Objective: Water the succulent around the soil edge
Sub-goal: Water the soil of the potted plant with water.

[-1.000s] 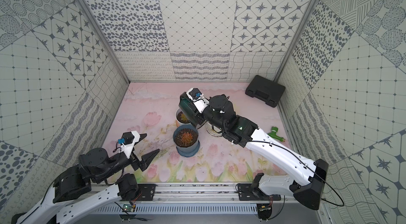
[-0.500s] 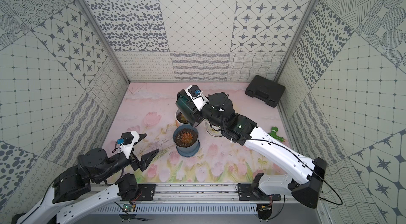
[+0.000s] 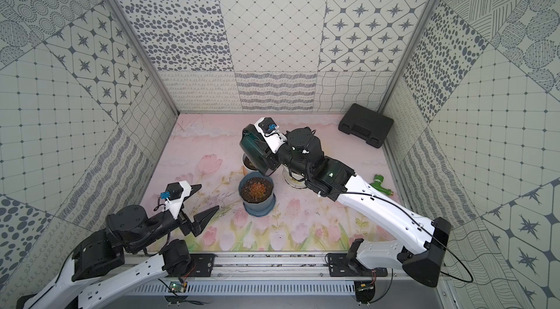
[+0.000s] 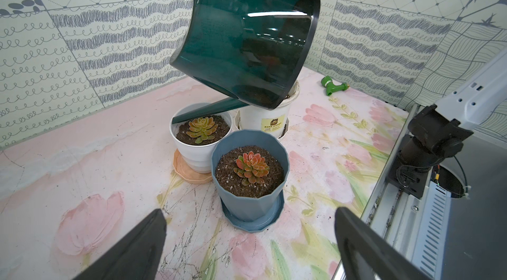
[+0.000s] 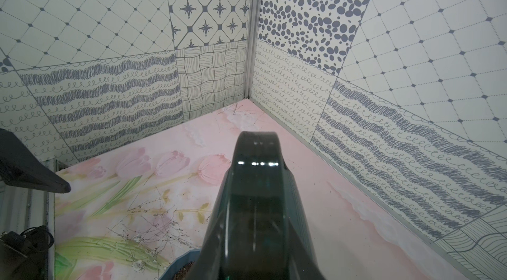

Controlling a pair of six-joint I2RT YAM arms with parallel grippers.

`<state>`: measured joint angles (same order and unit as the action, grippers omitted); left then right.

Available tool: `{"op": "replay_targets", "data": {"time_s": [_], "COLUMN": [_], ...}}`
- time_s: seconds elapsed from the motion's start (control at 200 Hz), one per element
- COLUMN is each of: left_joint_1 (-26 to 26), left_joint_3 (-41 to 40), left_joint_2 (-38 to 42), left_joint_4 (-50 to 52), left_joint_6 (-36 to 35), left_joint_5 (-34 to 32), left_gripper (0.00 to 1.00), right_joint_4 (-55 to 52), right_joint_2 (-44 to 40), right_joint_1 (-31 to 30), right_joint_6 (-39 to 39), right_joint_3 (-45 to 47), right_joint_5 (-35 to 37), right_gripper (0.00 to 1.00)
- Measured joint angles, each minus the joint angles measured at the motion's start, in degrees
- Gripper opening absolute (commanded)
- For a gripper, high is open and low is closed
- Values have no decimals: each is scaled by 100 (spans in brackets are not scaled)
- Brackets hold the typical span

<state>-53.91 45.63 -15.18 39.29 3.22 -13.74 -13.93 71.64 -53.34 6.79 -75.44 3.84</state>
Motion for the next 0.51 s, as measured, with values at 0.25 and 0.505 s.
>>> {"op": "replay_targets", "data": {"time_s": [0.25, 0.505], "left_joint_1": [0, 0], "left_joint_3": [0, 0], "left_joint_2": [11, 15], "left_joint_4": [0, 0], "left_joint_6": [-4, -33], "left_joint_5": [0, -4], "left_gripper": [99, 99], "right_joint_4": [-31, -151], "right_joint_2": [0, -11], "right_joint_1": [-7, -7], "right_joint_6": [-96, -170], "right_joint_3": [0, 2], "right_joint_5": [-105, -175], "right_gripper": [0, 0]}}
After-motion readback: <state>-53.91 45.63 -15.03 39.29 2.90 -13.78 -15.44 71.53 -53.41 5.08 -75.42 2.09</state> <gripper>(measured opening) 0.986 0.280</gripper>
